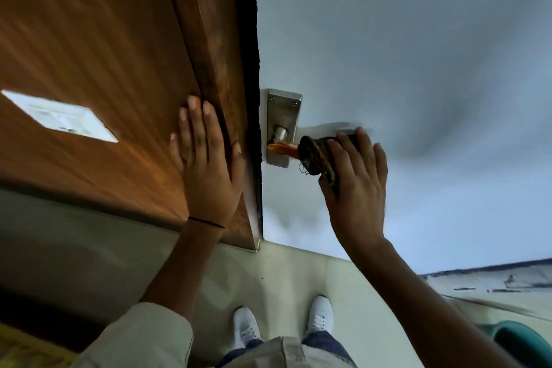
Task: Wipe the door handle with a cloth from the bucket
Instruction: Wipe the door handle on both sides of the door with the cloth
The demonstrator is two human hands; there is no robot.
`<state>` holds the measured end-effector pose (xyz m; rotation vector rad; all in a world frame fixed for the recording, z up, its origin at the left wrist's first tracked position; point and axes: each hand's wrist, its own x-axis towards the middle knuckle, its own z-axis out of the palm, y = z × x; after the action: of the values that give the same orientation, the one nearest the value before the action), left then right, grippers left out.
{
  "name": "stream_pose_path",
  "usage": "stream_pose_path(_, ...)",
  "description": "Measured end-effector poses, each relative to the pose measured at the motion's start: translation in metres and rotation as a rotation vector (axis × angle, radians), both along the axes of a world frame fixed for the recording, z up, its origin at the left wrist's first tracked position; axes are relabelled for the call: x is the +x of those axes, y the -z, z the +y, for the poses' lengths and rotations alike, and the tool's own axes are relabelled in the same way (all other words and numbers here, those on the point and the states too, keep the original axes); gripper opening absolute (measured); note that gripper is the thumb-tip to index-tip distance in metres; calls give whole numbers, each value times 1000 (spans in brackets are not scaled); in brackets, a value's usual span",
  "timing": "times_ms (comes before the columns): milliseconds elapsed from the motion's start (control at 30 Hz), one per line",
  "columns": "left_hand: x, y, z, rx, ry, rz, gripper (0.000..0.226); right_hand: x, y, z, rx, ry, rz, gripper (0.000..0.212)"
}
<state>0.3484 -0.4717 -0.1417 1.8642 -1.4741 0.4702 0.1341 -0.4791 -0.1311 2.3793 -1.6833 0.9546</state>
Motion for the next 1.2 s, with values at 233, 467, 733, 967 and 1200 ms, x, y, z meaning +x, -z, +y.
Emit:
stream_pose_path(233, 11, 7, -7, -118, 204, 120, 77, 58, 0, -8, -82, 42, 39, 37)
stream_pose_path(467, 11, 10, -8, -166, 233, 132, 75, 15, 1, -1, -121, -19, 136, 36)
stream_pose_path(733, 9, 8, -10, -179, 253, 175, 71, 62, 9, -2, -16, 55, 25, 46)
stream_pose_path(967, 6, 8, -10, -196, 277, 235, 69, 33, 14, 0, -16, -11, 59, 54)
stream_pose_path(1200, 3, 5, -8, -194, 287, 251, 68, 68, 9, 0, -18, -5, -34, 53)
